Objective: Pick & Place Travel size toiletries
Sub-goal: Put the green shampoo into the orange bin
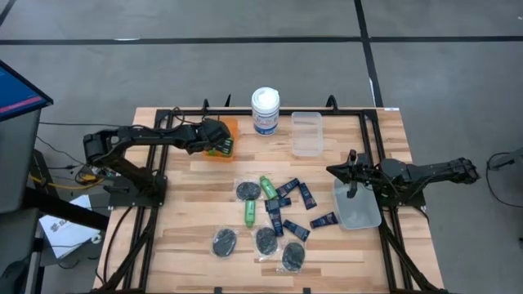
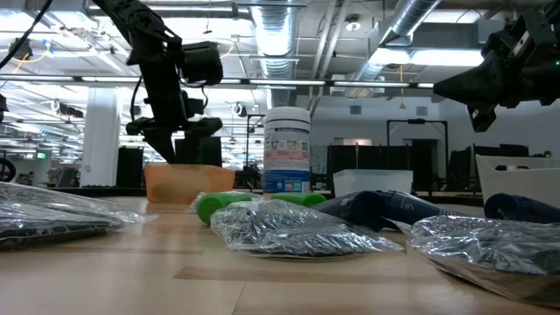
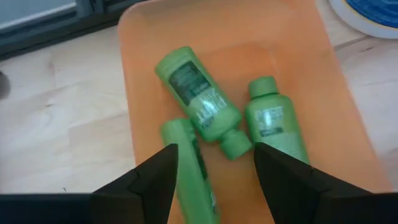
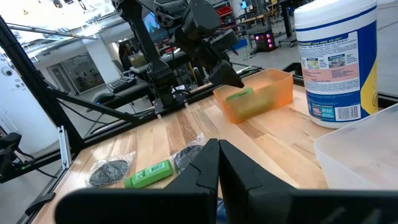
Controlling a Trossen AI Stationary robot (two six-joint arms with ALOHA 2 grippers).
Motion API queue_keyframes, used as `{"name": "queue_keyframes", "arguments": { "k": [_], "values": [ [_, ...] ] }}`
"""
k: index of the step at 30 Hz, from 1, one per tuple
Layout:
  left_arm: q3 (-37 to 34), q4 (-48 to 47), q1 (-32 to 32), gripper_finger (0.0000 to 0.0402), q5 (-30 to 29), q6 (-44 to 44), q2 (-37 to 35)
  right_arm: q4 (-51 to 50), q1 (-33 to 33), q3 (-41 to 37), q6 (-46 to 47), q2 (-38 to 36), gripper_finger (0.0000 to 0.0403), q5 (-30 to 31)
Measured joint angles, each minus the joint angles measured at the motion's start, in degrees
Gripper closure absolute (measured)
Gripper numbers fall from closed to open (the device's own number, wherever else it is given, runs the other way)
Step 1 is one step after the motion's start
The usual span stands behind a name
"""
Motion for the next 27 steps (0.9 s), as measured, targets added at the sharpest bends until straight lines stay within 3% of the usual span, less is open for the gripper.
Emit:
{"name": "queue_keyframes", "arguments": {
  "k": [6,11,15,19,27],
  "values": [
    [0.02,3.59,-1.07,0.0192,5.44,5.05,-6.10,0.00,-0.01,0.00,0.01,0.00,0.0403,-0.01],
    [0.02,10.32,-4.81,0.0192,13.23,9.04,-13.50,0.00,-0.02,0.01,0.02,0.02,0.0403,-0.01],
    [0.07,13.57,-10.59,0.0192,19.42,11.03,-17.54,0.02,-0.02,0.00,0.00,0.01,0.0403,-0.02],
    [0.07,17.68,-18.66,0.0192,26.40,20.46,-18.87,0.02,-0.02,0.01,0.01,0.01,0.0403,-0.02],
    [0.04,22.83,-31.83,0.0190,25.83,38.75,-14.80,0.02,-0.01,0.01,0.02,0.00,0.0403,-0.04]
  ]
}}
